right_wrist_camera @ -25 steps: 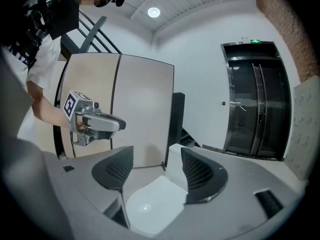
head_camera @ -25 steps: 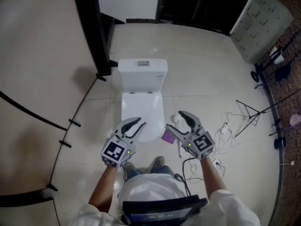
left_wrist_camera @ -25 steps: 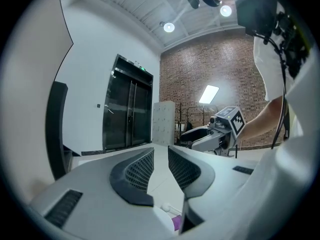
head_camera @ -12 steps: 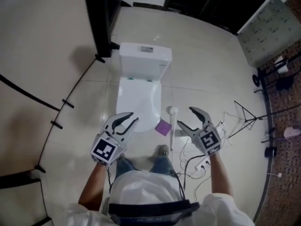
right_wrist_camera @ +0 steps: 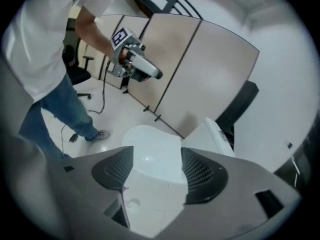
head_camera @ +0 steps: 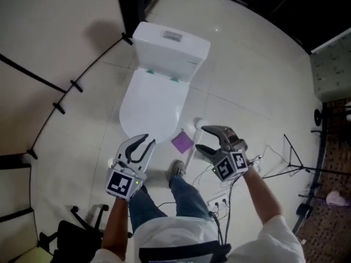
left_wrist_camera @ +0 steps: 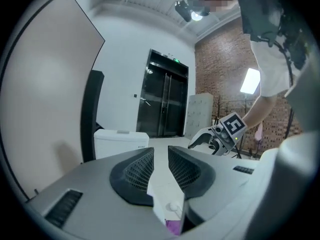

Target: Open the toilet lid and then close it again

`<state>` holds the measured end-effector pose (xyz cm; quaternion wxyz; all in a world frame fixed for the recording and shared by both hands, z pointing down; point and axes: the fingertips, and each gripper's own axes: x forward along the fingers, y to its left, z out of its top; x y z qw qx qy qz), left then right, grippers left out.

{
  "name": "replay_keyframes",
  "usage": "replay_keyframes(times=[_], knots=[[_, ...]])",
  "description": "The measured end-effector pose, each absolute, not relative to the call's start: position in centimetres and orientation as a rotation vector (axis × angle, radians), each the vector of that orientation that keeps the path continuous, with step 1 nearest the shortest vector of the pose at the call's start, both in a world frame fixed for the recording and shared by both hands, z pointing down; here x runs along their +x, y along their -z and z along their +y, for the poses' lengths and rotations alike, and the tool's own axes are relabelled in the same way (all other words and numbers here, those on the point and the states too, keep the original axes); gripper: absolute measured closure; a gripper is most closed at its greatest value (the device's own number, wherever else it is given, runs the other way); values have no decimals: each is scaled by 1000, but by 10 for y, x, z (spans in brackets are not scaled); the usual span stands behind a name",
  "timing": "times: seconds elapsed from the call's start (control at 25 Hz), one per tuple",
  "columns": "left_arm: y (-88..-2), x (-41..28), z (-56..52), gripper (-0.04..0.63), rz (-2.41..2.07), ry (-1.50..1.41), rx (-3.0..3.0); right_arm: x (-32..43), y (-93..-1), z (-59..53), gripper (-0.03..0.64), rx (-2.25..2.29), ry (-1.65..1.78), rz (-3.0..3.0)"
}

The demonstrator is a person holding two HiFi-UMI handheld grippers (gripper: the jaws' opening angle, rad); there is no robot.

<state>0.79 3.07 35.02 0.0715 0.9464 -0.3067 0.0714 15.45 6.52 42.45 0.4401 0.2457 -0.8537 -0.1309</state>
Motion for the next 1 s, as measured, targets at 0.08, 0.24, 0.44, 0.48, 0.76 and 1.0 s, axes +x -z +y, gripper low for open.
replay_keyframes(times=[0.08,0.24,0.44,0.48,0.76,1.0], knots=[[-376,19,30,512,-952,-286,2842,159,-466,64,308,488,412,-2096],[-439,30,28,512,-965,-431,2827,150,-561,66,308,216,528,-2050],[-524,28,36,512,-996,-483,2785,131,-664,54,308,63,637,-2015],[-542,27,37,512,-1001,-491,2772,128,-684,48,308,51,665,-2005],[-618,25,44,512,-1064,-484,2704,113,-763,21,308,31,869,-1946],[-637,30,41,512,-1090,-448,2721,101,-765,16,332,11,983,-1939]])
